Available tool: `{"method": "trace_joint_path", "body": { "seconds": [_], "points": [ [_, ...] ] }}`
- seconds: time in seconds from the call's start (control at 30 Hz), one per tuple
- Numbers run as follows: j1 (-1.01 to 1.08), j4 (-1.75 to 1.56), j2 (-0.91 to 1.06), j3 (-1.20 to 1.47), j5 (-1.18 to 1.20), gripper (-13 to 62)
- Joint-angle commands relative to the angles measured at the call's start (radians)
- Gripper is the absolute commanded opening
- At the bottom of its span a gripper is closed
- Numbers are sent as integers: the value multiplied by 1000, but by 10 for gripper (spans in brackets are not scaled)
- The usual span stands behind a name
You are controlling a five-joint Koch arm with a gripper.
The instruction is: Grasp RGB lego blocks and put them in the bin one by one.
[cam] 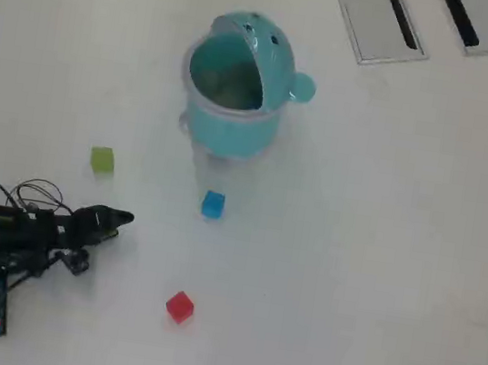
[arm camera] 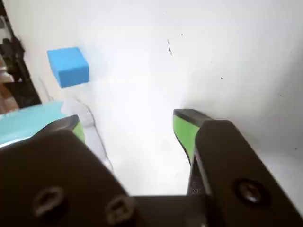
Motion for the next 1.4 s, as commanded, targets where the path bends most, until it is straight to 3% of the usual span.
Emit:
{"method": "trace_joint_path", "body": {
  "seconds": [0.0,0.63,1.37],
  "points": [
    [-8,124,72,58,-15,346],
    [-14,-78,72,57,-23,345],
    [110,-459,72,55,-508,338]
  ]
}}
